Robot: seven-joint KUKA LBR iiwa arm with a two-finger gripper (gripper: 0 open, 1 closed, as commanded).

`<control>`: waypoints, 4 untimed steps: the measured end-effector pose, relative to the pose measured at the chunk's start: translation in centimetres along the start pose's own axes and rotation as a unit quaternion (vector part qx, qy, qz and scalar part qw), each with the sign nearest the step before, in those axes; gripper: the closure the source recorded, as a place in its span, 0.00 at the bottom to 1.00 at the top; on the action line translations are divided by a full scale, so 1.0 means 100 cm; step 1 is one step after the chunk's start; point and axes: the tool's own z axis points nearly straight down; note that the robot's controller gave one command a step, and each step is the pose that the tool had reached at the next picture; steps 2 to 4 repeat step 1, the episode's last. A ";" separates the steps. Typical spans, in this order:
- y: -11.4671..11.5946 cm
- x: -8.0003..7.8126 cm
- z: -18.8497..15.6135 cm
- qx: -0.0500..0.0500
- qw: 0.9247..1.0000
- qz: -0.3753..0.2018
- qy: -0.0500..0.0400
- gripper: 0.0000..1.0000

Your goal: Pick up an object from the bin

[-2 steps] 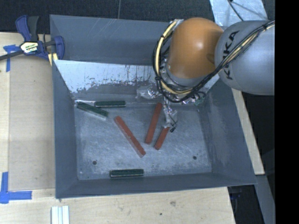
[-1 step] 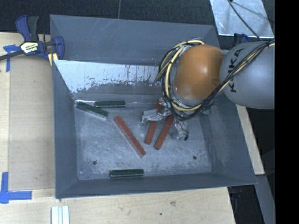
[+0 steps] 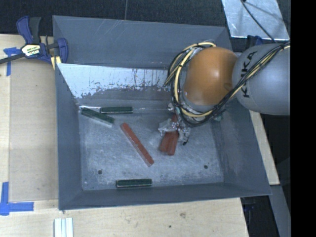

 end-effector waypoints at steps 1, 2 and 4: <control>0.004 0.080 -0.179 0.004 0.992 -0.124 0.000 1.00; 0.004 0.080 -0.179 0.004 0.992 -0.124 0.000 1.00; 0.004 0.080 -0.179 0.004 0.992 -0.124 0.000 1.00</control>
Offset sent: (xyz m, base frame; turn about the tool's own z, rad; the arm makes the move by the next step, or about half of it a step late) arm -0.0408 -0.0674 0.1744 -0.2526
